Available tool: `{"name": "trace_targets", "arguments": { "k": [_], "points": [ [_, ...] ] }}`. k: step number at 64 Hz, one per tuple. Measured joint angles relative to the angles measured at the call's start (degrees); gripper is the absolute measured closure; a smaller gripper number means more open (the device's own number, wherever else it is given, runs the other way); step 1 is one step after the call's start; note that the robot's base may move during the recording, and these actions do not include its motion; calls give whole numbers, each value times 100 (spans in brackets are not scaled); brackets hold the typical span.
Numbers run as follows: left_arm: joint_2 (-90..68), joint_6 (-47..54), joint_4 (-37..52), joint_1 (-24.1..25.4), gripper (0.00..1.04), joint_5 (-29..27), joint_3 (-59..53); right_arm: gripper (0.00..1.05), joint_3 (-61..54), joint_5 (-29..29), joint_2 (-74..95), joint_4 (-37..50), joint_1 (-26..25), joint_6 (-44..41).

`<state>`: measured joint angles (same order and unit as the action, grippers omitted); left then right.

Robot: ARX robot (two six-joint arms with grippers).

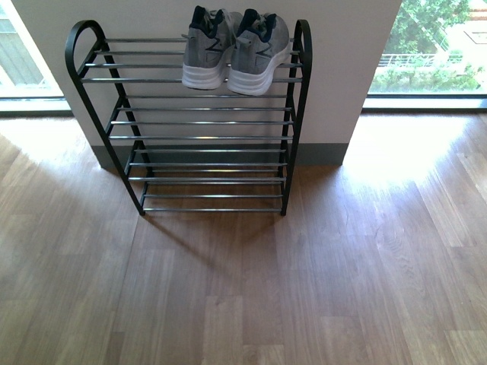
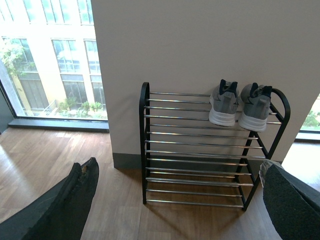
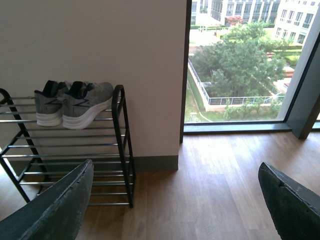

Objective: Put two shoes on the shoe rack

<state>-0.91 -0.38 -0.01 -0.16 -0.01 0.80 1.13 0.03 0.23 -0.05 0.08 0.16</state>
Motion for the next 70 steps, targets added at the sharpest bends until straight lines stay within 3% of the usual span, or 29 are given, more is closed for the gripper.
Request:
{"name": "trace_targets", "arguments": {
  "k": [70],
  "points": [
    [0, -2, 0, 2, 9, -4, 0, 9, 0, -20, -2, 0, 0, 0]
  ]
}}
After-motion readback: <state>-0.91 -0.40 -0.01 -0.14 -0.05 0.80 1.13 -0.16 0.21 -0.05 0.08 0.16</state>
